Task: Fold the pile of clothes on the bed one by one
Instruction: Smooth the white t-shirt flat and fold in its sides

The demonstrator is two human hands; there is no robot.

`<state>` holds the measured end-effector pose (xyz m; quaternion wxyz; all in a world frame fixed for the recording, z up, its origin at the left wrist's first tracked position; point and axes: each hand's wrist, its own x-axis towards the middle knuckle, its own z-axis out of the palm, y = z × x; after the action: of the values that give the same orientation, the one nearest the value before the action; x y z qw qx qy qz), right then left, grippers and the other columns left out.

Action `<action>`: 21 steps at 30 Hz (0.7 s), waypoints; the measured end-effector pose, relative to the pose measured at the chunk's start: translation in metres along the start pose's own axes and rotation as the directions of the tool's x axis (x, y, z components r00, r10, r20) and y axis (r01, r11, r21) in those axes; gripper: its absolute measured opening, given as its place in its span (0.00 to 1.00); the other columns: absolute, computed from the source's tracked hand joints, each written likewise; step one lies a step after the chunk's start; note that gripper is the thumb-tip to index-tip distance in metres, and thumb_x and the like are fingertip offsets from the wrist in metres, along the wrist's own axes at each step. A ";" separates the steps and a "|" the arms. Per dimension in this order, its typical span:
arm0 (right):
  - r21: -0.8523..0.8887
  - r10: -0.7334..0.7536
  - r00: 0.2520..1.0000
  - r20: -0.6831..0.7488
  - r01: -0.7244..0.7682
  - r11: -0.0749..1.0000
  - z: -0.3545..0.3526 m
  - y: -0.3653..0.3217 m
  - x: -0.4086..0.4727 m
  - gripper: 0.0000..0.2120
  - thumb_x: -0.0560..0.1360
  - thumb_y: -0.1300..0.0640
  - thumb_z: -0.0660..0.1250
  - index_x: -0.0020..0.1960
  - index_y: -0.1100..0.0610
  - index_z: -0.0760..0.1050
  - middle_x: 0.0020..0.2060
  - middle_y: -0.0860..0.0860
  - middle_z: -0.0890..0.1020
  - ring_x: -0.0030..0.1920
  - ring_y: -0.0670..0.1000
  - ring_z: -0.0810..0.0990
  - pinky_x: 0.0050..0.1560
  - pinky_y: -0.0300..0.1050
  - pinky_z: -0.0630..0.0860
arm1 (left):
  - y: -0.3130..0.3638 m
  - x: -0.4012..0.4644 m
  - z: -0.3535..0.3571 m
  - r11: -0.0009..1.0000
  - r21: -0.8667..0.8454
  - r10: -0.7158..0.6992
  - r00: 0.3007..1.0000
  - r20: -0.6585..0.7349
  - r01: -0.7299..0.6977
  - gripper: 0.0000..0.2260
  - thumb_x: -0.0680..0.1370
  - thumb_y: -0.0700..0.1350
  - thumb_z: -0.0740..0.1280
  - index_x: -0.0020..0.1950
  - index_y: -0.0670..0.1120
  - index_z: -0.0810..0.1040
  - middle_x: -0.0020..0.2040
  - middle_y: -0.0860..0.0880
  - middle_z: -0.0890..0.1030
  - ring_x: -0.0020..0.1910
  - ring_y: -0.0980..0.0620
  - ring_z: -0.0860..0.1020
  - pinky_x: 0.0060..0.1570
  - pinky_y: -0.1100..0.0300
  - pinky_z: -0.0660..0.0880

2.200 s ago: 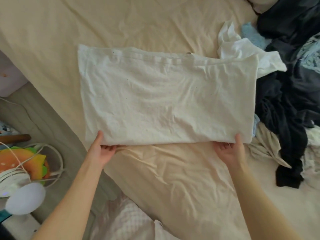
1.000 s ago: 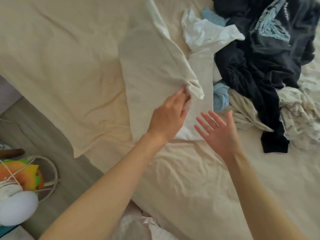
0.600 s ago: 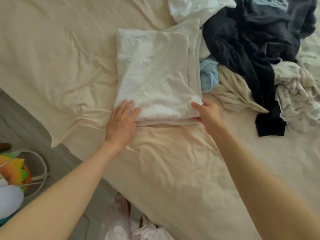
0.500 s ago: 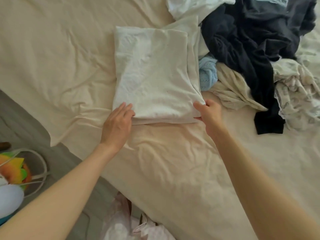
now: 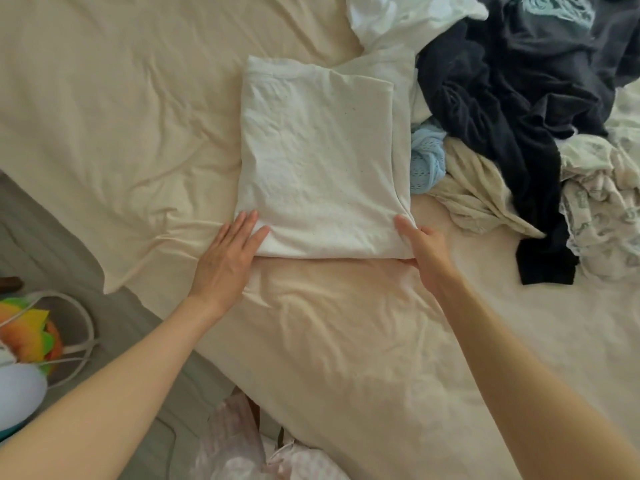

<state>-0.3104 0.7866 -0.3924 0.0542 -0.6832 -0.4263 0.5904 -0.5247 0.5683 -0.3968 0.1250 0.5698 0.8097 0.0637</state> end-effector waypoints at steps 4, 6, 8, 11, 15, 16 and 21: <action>0.113 0.023 1.000 -0.007 -0.022 0.993 0.000 -0.001 -0.005 0.08 0.73 0.59 0.70 0.48 0.59 0.72 0.47 0.54 0.79 0.44 0.52 0.80 0.47 0.50 0.80 | 0.000 0.000 -0.006 0.998 -0.070 -0.008 0.998 -0.063 0.004 0.26 0.63 0.19 0.66 0.59 0.33 0.77 0.62 0.32 0.75 0.60 0.33 0.75 0.60 0.40 0.69; 0.165 0.017 1.000 0.008 -0.019 0.986 -0.003 -0.003 -0.018 0.09 0.73 0.61 0.69 0.52 0.59 0.73 0.45 0.53 0.79 0.43 0.50 0.80 0.40 0.44 0.79 | 0.002 -0.007 -0.018 0.989 -0.145 -0.021 0.998 -0.067 0.011 0.26 0.64 0.18 0.64 0.59 0.33 0.77 0.62 0.33 0.75 0.61 0.33 0.74 0.59 0.40 0.70; 0.102 0.000 0.999 0.045 -0.005 0.995 -0.009 -0.001 -0.037 0.07 0.74 0.62 0.68 0.51 0.59 0.76 0.44 0.53 0.81 0.42 0.50 0.80 0.40 0.43 0.78 | 0.005 -0.021 -0.031 0.976 -0.214 -0.050 0.998 -0.050 0.038 0.26 0.65 0.18 0.62 0.60 0.34 0.77 0.63 0.34 0.75 0.62 0.34 0.74 0.57 0.42 0.72; -0.022 0.041 0.996 0.074 -0.040 0.999 -0.023 0.017 -0.071 0.03 0.73 0.63 0.68 0.46 0.60 0.79 0.42 0.55 0.81 0.41 0.52 0.79 0.42 0.47 0.76 | 0.012 -0.056 -0.047 0.940 -0.309 -0.120 0.987 0.106 0.147 0.25 0.71 0.22 0.58 0.65 0.39 0.75 0.69 0.41 0.71 0.69 0.43 0.69 0.62 0.51 0.70; -0.100 0.254 0.959 0.127 -0.242 0.965 -0.053 0.061 -0.117 0.05 0.72 0.64 0.69 0.48 0.62 0.78 0.40 0.54 0.80 0.39 0.51 0.79 0.36 0.44 0.76 | 0.029 -0.111 -0.061 0.886 -0.357 -0.116 0.887 0.447 0.296 0.23 0.76 0.28 0.56 0.66 0.45 0.74 0.68 0.45 0.73 0.67 0.47 0.72 0.64 0.58 0.67; -0.126 0.312 0.940 0.135 -0.296 0.947 -0.061 0.072 -0.127 0.03 0.72 0.64 0.69 0.45 0.61 0.78 0.39 0.53 0.80 0.38 0.51 0.79 0.34 0.43 0.76 | 0.033 -0.122 -0.064 0.875 -0.350 -0.124 0.853 0.506 0.335 0.21 0.77 0.30 0.56 0.65 0.46 0.75 0.64 0.44 0.77 0.63 0.44 0.75 0.60 0.56 0.70; -0.014 0.392 0.909 0.143 -0.394 0.919 -0.081 0.090 -0.151 0.04 0.70 0.63 0.71 0.44 0.59 0.77 0.39 0.53 0.81 0.37 0.50 0.80 0.32 0.42 0.78 | 0.035 -0.136 -0.079 0.807 -0.426 -0.167 0.850 0.500 0.409 0.10 0.80 0.37 0.59 0.55 0.46 0.78 0.42 0.49 0.79 0.44 0.46 0.78 0.38 0.60 0.65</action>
<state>-0.1852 0.6671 -0.3060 -0.0912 -0.7105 -0.2786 0.6398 -0.4707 0.4555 -0.2949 0.4609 0.3805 0.7913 0.1286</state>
